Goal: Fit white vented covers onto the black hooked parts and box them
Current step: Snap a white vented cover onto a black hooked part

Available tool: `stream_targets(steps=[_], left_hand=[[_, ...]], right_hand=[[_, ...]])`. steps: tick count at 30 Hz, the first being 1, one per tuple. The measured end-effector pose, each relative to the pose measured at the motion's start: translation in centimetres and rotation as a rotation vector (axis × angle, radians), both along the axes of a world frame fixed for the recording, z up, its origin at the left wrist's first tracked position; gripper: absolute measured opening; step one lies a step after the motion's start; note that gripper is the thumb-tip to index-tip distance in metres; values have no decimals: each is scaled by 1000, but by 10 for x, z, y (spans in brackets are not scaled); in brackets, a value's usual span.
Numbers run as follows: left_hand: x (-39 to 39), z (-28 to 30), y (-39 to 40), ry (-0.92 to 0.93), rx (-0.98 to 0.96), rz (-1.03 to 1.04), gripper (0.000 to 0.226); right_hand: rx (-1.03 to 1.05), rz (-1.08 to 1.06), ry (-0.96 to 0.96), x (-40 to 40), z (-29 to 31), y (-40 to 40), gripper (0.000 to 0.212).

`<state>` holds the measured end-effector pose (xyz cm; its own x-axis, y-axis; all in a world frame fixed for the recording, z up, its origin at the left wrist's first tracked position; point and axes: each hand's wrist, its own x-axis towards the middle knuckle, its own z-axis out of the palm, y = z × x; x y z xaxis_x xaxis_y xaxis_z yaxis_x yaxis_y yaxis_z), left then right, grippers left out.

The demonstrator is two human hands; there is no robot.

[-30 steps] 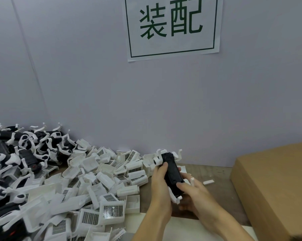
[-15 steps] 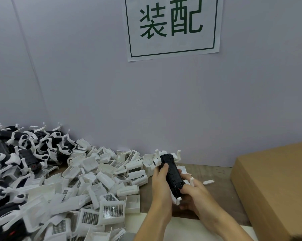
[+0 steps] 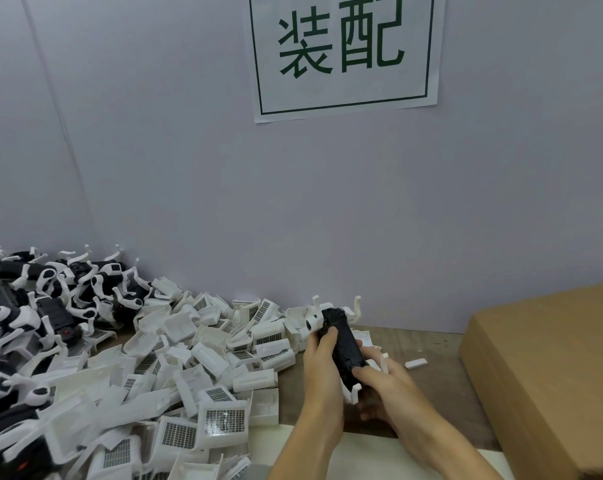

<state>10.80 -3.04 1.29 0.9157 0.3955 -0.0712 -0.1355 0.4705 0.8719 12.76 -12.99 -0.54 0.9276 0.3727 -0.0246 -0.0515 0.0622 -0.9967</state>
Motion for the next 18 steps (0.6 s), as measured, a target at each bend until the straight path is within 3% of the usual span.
stream_targets(steps=[18], left_hand=[[8, -6, 3, 13, -68, 59, 27]], right_hand=[[-25, 85, -30, -3, 3, -1, 42]])
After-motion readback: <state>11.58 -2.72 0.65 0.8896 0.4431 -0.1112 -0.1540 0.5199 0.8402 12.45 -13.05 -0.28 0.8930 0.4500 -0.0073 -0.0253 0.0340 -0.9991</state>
